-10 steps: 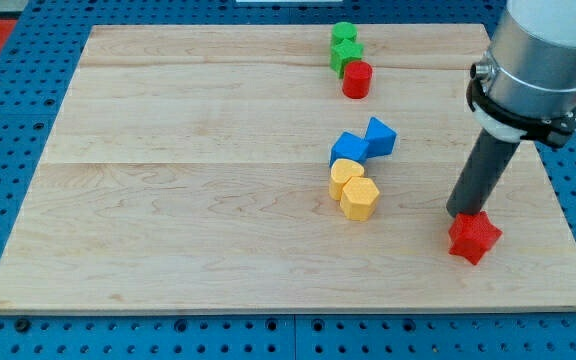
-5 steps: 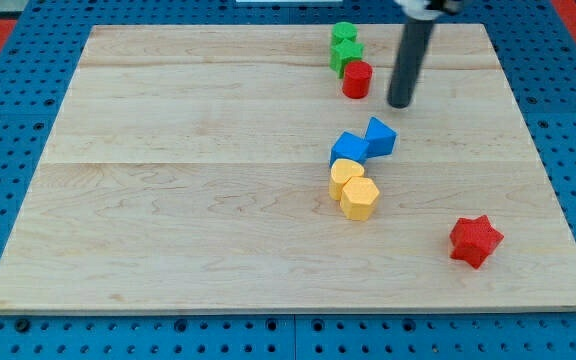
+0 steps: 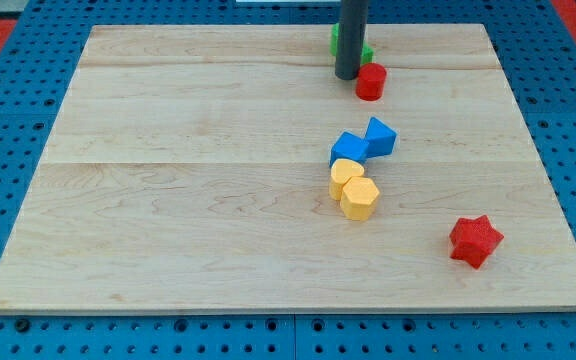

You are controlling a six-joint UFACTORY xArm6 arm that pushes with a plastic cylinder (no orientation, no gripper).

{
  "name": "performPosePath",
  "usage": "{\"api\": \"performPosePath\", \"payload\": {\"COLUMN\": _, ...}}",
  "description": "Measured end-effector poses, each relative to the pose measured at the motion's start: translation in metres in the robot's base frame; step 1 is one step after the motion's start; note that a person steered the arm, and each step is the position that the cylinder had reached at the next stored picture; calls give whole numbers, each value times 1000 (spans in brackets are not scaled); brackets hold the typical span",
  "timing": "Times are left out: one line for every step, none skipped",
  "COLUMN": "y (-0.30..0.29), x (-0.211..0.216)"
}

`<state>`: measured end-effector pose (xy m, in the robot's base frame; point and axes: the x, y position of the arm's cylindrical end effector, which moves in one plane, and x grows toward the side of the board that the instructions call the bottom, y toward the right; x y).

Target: Move red circle towards center right

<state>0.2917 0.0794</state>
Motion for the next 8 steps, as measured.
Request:
{"api": "performPosePath", "payload": {"y": 4, "x": 6}}
{"api": "performPosePath", "payload": {"y": 19, "x": 14}}
{"api": "performPosePath", "payload": {"y": 41, "x": 15}}
{"api": "performPosePath", "payload": {"y": 43, "x": 9}}
{"api": "performPosePath", "payload": {"y": 51, "x": 9}}
{"api": "performPosePath", "payload": {"y": 62, "x": 19}}
{"api": "performPosePath", "payload": {"y": 74, "x": 38}}
{"api": "performPosePath", "payload": {"y": 86, "x": 49}}
